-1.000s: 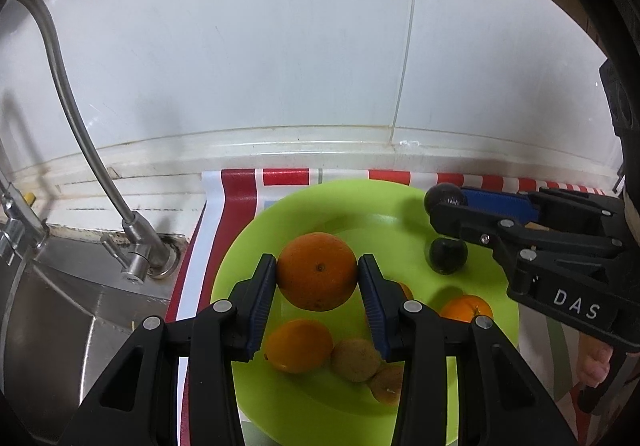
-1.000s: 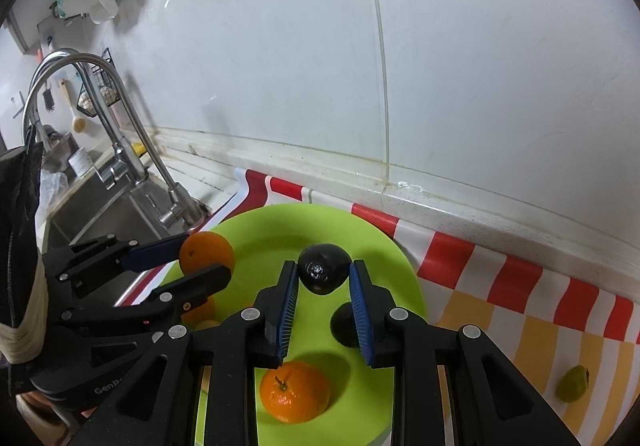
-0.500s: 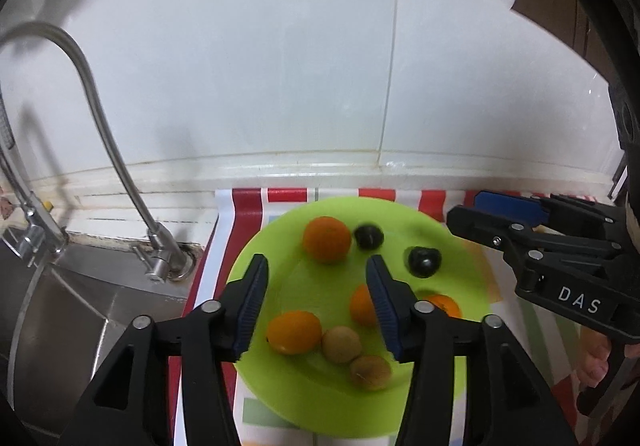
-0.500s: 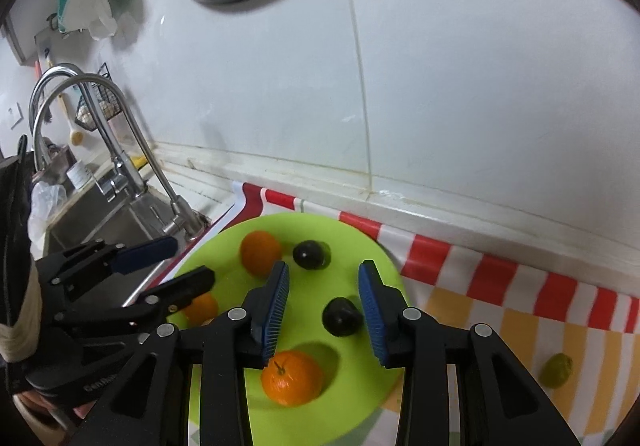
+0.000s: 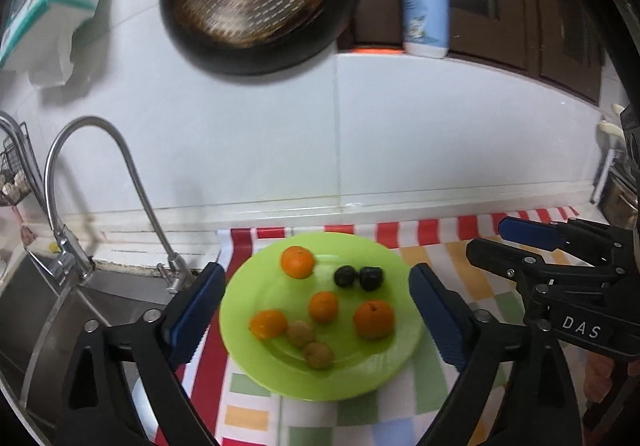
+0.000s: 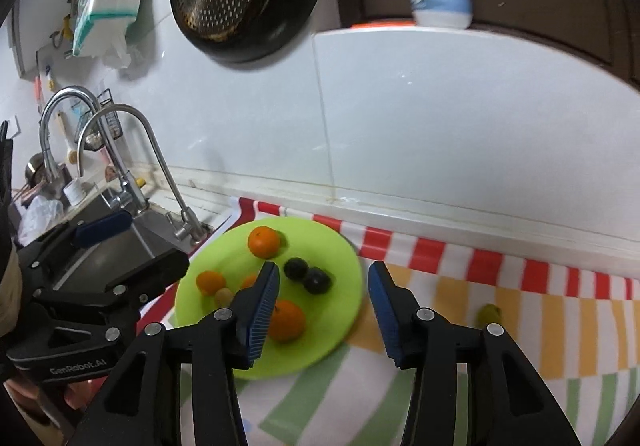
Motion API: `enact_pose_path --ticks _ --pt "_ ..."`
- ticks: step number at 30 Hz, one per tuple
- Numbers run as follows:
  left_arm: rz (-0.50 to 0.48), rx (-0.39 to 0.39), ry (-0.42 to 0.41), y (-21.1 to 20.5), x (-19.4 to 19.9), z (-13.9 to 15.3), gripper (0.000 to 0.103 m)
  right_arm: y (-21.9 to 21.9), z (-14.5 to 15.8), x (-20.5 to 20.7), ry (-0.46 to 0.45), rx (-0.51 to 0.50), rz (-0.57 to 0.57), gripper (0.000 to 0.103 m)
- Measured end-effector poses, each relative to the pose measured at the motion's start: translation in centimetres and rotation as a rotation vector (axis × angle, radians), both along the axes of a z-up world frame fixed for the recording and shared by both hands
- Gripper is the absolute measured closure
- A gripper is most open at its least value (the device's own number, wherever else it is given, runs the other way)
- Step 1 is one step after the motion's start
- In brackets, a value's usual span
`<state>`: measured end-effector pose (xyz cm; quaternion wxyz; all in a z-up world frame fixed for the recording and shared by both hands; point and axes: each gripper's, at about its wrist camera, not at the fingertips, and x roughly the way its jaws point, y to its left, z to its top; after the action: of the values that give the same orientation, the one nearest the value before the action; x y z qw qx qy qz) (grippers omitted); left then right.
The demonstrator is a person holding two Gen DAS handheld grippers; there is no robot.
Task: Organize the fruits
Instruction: 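Lift both grippers away from the green plate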
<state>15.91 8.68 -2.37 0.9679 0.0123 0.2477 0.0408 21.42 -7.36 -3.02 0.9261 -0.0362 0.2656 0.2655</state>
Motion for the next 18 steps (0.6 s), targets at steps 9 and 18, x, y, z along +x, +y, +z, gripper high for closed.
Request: enact_pose_path --ticks 9,18 --pt "-0.074 -0.008 -0.056 -4.6 -2.2 1.1 0.001 -5.4 1.0 -3.9 -0.044 -0.001 -0.126 0.048" --pt "-0.187 0.038 -0.110 -8.5 -2.1 1.8 0.001 -9.7 1.1 -5.8 -0.071 0.000 -0.257 0.048"
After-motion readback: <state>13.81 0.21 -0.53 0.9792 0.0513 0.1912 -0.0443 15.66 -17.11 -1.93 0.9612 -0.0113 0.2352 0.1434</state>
